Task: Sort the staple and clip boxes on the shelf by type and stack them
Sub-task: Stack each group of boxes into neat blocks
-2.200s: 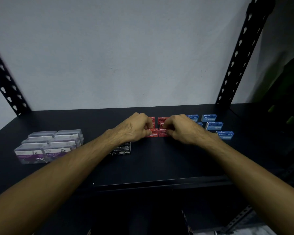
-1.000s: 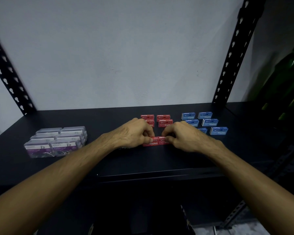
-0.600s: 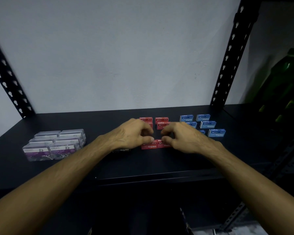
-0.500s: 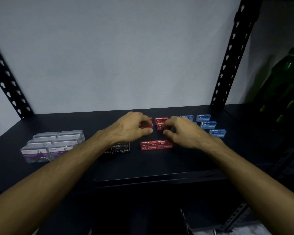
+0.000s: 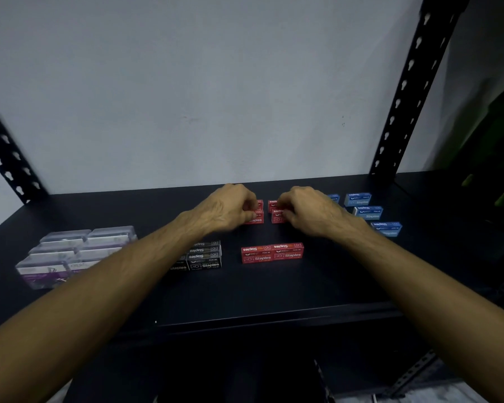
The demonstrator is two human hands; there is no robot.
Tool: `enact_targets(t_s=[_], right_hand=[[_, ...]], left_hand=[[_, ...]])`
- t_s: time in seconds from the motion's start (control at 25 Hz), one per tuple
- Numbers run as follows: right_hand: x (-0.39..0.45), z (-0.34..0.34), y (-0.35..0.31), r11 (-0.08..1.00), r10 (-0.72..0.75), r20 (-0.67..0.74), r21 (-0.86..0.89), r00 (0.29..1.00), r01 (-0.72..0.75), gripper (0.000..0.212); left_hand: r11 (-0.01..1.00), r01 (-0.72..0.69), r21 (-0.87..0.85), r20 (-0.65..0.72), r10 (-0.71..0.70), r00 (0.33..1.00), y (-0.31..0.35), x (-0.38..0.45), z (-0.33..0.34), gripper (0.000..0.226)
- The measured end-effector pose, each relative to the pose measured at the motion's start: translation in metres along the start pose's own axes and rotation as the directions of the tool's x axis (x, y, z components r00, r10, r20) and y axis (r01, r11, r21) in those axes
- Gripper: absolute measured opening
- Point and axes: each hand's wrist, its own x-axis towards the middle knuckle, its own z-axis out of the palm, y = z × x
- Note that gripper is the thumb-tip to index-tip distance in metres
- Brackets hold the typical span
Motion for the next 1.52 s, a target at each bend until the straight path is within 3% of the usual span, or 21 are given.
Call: enact_targets(t_s=[0.4,0.72,1.52], right_hand=[[0.006,0.005,-0.002,0.997,-0.04,0.027,0.07,0.999,0.038,0.021],[0.003,0.001,-0.002,0.988,-0.033,0.065,0.151,0.997,0.023,0.027],[-0.023,-0.009,-0.009,0.969,-0.073,0.188,0.247,0.98,0.025,0.026]], left_hand=[[0.997,-0.035,-0.067,-0.016,0.034,0.999,0.004,0.002,0.004,0.007],[0.992,-0.01,-0.127,-0.009,0.008,1.0,0.002,0.001,0.007,0.017],[0.943,0.052,-0.328,0.191,0.012,0.982,0.013,-0.028,-0.007,0.011]])
